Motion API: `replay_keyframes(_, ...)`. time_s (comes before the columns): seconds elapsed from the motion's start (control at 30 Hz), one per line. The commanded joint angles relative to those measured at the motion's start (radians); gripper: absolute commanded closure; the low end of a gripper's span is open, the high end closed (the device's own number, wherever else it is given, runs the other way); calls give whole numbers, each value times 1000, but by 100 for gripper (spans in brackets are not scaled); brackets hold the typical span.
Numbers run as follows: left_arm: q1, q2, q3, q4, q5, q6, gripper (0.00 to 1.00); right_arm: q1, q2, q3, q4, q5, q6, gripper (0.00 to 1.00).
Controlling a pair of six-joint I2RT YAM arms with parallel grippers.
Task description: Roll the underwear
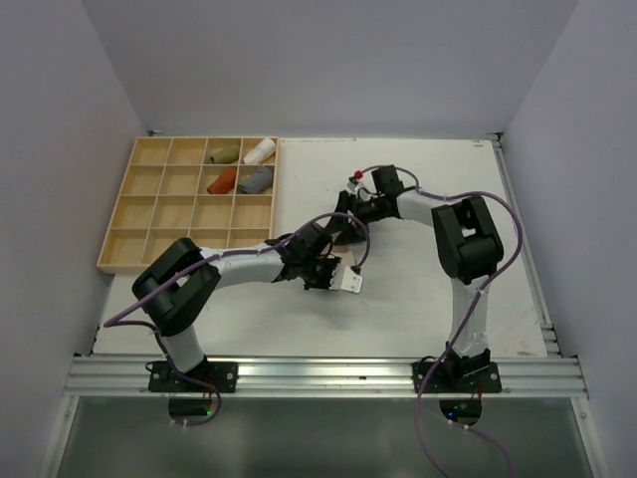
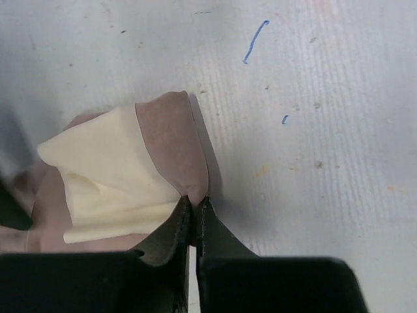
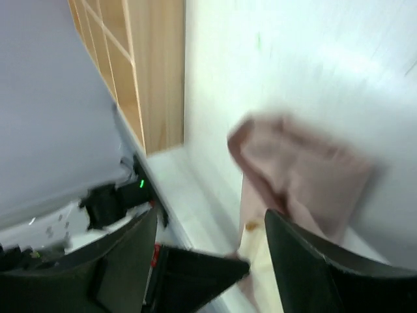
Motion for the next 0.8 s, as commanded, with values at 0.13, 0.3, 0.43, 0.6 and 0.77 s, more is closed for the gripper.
replay_keyframes(0.13, 3, 47, 73, -266, 131, -123, 100, -163, -163, 388, -460, 269, -587, 9)
replay_keyframes(0.3, 81, 166, 201, -453, 300, -163, 100, -166, -381, 357, -456, 362, -908, 1)
replay_keyframes(0.43, 176, 301, 367, -608, 441, -161, 100, -166, -589, 156, -265, 525, -949, 1)
replay_keyframes(0.6, 245, 428, 500, -709, 486, -149, 100, -166, -704, 93, -548, 393, -1308, 1)
replay_keyframes(0.77, 261, 551, 582, -797, 472, -108, 100, -123, -774, -98, -761, 199, -1595, 10)
